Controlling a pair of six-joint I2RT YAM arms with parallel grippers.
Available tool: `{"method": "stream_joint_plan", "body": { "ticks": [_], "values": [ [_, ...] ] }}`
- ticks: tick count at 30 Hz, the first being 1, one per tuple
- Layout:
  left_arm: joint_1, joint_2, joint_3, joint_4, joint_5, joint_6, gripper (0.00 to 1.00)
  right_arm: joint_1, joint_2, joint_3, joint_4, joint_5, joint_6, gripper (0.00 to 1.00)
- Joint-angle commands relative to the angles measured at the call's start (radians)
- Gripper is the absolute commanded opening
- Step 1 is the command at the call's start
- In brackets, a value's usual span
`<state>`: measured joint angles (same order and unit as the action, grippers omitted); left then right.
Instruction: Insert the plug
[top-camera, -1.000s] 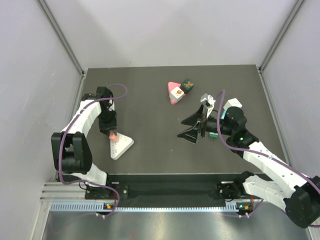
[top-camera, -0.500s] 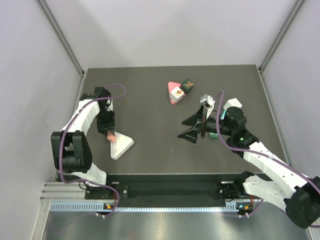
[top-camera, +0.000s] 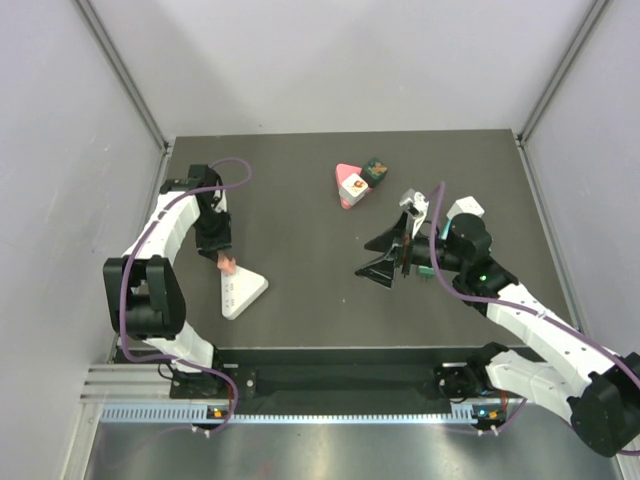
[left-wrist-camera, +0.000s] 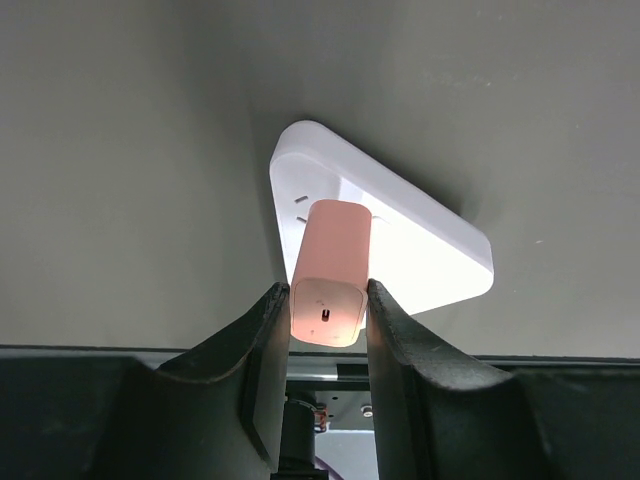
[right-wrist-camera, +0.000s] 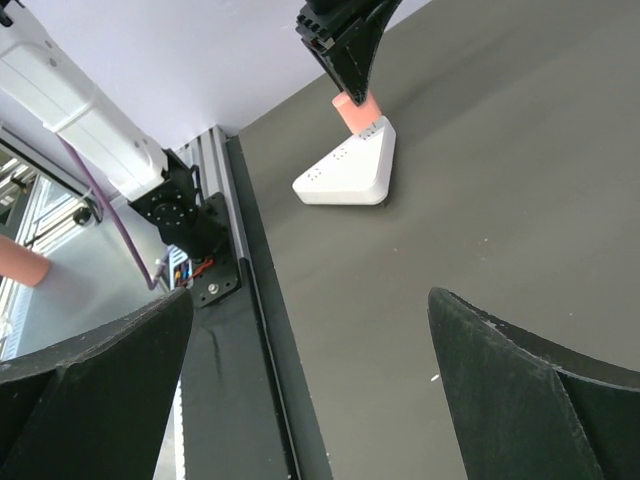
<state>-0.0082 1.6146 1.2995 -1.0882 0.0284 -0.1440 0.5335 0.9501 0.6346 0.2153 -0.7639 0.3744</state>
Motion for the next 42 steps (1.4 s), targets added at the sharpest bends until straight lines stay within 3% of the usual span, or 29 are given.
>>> {"method": "stream_joint_plan", "body": {
  "ticks": [1, 17, 26, 37, 42],
  "values": [
    [0.002, 0.007, 0.034, 0.005, -0.008, -0.002, 0.00, -0.010, 0.004, 0.033, 0.016, 0.005, -0.028, 1.00],
    [0.002, 0.025, -0.016, -0.004, -0.065, -0.025, 0.00, -0.010, 0.035, 0.039, -0.016, 0.018, -0.045, 1.00],
    [0.001, 0.037, -0.065, 0.073, 0.094, -0.008, 0.00, -0.009, 0.053, 0.042, -0.025, 0.021, -0.051, 1.00],
    [-0.001, 0.047, -0.172, 0.149, 0.059, -0.048, 0.00, -0.009, 0.067, 0.045, -0.039, 0.031, -0.054, 1.00],
    [-0.055, 0.021, -0.233, 0.228, 0.013, -0.087, 0.00, -0.012, 0.070, 0.042, -0.045, 0.049, -0.060, 1.00]
  ]
}}
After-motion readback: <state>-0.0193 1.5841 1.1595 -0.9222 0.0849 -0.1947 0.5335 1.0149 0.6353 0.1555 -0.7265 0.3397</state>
